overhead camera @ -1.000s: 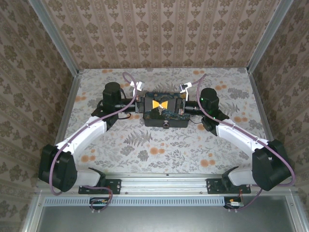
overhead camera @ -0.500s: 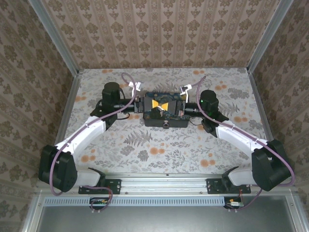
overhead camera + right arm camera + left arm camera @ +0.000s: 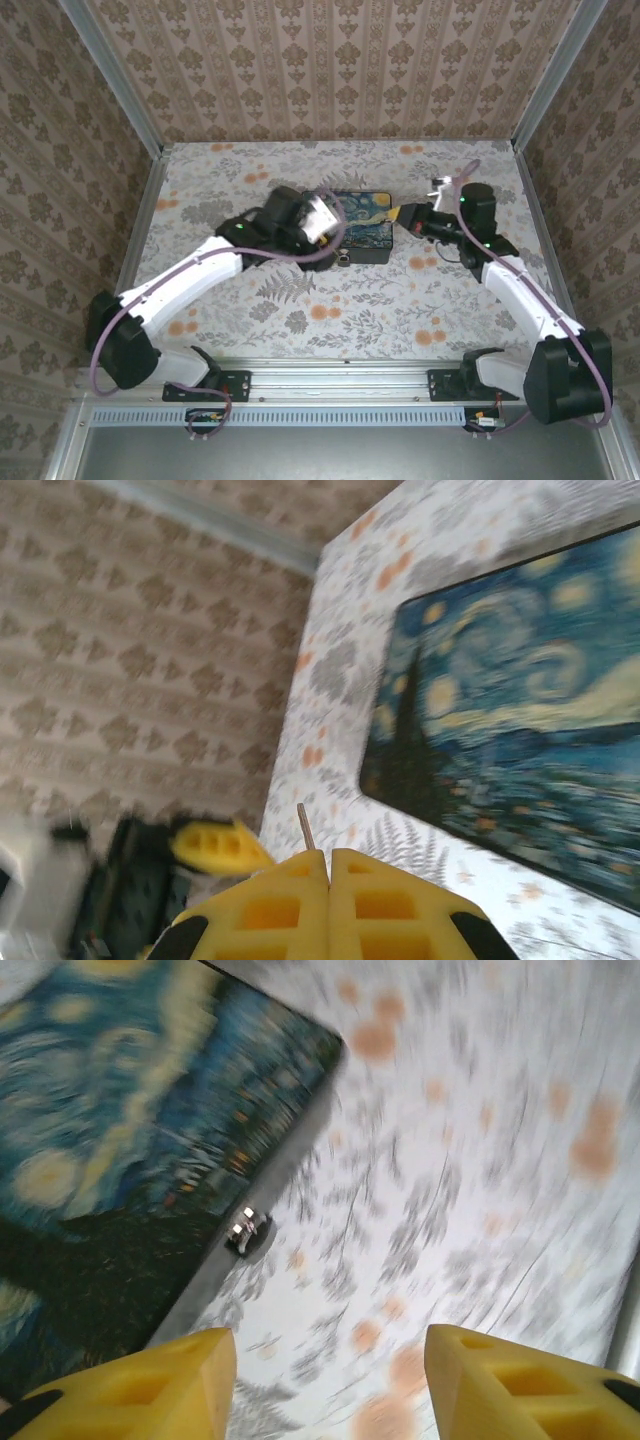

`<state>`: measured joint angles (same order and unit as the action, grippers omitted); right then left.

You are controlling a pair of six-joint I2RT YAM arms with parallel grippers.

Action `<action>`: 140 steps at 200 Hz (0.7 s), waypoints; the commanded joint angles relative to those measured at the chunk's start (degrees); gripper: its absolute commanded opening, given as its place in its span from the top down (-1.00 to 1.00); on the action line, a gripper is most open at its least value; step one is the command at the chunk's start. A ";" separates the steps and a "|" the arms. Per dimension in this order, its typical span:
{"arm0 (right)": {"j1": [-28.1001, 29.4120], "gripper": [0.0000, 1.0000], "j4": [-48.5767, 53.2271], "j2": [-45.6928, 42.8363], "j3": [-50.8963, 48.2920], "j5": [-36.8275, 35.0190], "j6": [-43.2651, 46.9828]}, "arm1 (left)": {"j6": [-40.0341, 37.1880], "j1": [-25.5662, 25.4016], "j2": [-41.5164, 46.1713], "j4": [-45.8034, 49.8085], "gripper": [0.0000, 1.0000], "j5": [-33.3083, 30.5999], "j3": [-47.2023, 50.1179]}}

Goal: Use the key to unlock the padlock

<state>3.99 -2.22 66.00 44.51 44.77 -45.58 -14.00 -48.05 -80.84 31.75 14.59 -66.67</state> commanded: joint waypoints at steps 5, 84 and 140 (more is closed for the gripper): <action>-5.66 1.00 11.42 -4.71 0.09 -2.87 2.98 | -33.67 -5.76 -5.51 6.72 -0.14 -10.74 -1.23; -16.37 1.00 12.34 -8.52 -2.73 -6.17 0.63 | -72.31 -8.17 -14.18 -18.30 -0.08 -11.48 10.93; -16.44 1.00 11.58 -9.23 -2.84 -3.21 -0.63 | -84.26 -6.84 -25.19 -26.36 -0.10 -15.13 6.41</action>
<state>-12.38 9.47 58.19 42.26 39.44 -44.84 -87.90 -55.31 -102.50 11.29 1.26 -57.91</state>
